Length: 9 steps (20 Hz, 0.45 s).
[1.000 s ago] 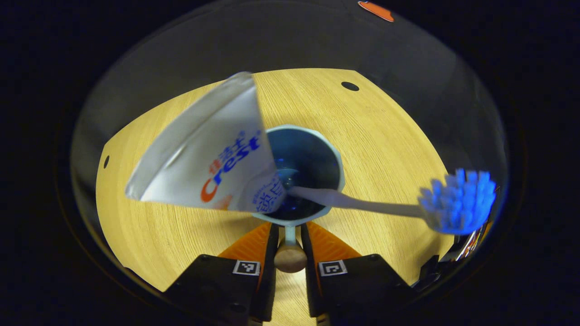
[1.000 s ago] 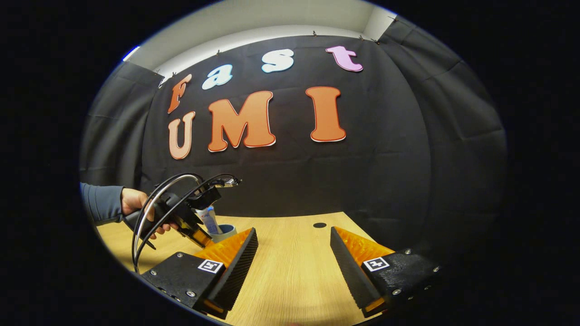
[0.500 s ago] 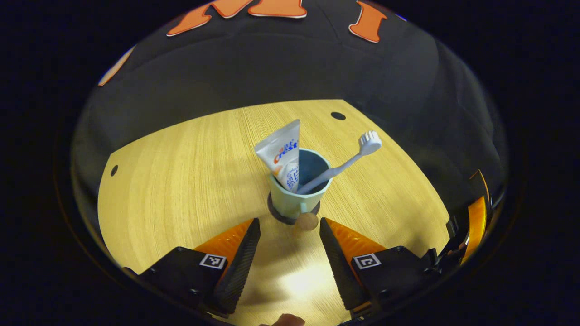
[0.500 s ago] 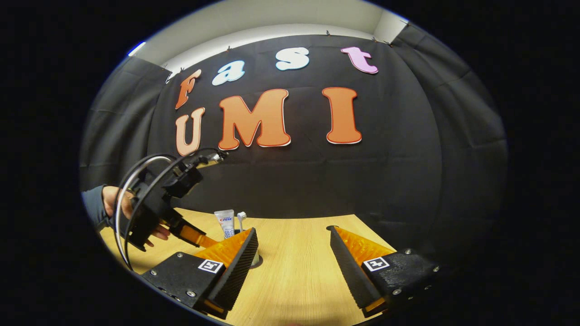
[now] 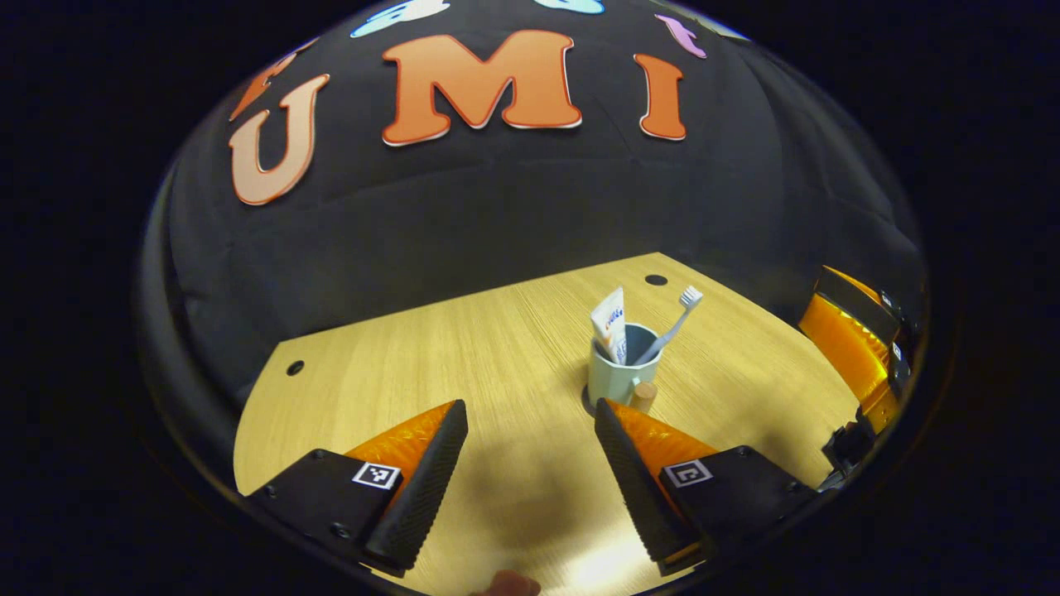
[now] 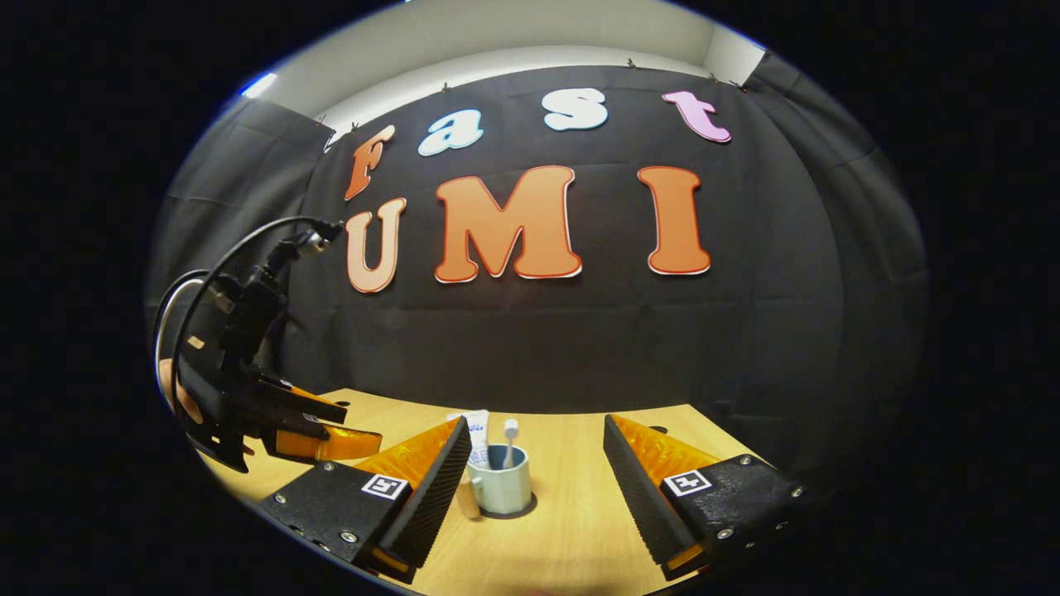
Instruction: Put the toothbrush and toothpaste on the desktop into the cup, then pick up the cup and place it on the coaster on the desktop.
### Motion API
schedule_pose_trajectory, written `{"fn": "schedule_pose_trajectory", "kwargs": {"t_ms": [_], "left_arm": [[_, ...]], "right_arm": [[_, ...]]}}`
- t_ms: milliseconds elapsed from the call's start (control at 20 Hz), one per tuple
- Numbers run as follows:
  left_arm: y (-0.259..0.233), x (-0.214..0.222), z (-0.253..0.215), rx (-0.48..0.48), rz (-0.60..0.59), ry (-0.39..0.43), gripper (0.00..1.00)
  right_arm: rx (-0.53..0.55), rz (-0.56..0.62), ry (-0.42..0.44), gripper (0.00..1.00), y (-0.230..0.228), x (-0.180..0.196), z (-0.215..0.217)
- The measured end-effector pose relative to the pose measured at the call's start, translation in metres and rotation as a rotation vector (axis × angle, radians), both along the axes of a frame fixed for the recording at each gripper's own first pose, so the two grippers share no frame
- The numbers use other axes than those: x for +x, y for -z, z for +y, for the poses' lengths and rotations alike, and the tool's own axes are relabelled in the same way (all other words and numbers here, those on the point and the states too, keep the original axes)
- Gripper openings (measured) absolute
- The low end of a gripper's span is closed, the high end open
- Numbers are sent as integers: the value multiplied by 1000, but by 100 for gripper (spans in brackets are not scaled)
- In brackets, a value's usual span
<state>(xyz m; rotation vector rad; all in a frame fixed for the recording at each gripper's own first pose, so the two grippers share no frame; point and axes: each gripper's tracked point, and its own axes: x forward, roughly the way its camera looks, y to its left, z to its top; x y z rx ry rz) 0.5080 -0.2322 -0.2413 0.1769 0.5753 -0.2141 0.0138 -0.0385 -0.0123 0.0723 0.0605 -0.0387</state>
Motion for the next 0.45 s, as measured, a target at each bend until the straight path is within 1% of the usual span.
{"fn": "schedule_pose_trajectory", "kwargs": {"t_ms": [100, 250, 450], "left_arm": [[-6, -2, -2, -3, -58, -23, 99], [-21, -7, 1, 6, -187, -73, 100], [-47, -10, 7, -36, -366, -153, 100]], "right_arm": [[-19, -7, -12, 96, -2, 5, 12], [-41, -20, -40, 96, -9, 9, 31], [-75, -44, -57, 96, -18, 12, 49]]}}
